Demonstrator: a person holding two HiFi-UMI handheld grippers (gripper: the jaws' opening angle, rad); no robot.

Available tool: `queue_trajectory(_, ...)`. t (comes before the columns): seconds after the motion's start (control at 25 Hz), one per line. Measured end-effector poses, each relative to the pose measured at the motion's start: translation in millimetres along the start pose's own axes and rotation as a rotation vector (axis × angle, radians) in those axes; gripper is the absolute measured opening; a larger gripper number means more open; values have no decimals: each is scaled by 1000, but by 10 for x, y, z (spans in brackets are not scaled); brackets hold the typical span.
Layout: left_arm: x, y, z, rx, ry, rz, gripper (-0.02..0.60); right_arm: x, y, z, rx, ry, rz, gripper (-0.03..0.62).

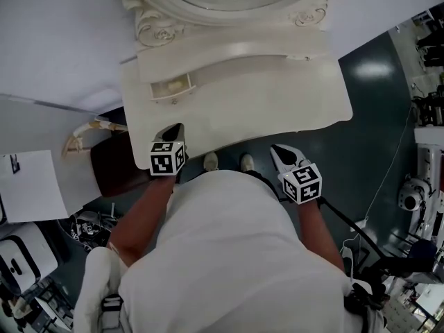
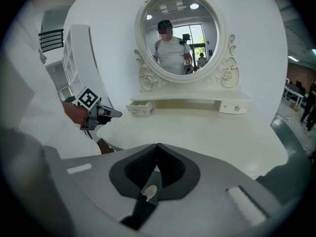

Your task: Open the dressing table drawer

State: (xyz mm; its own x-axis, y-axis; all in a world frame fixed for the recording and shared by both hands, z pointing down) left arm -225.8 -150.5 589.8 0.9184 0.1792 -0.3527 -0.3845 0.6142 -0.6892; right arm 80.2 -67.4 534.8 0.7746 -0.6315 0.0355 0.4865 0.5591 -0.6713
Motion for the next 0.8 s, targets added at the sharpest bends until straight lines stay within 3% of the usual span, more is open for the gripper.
queue_trajectory(0.16, 327, 146, 0, 15, 10, 70, 2, 135, -10, -52, 9, 31, -43, 0)
queue_trajectory(0.32, 778, 297, -43, 32, 40, 210, 2, 212, -6, -102, 11, 69, -91, 0)
queue_trajectory(0.48, 1229, 434, -104, 35, -5, 318, 2, 264, 0, -158, 15, 105, -135, -1)
queue_trajectory(0.64, 1543, 566, -133, 32, -83, 371, 2, 289, -1, -218, 19, 133, -167, -1)
queue_trajectory(0.8, 1715, 619, -154, 27, -99, 398, 2, 317, -33, -265, 20, 162, -198, -2)
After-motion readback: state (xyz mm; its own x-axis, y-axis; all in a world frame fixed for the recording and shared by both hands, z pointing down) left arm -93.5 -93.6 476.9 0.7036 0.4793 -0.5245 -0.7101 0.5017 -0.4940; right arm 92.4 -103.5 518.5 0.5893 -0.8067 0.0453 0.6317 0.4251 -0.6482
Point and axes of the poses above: the fingertips, and each gripper's own axes: y backward along the fingers, x to its right, z out of its underside, the point moved 4 cm from there along y, backward along the fingers, and after that the axes turned 11 degrees about y, right-handed, at the moved point
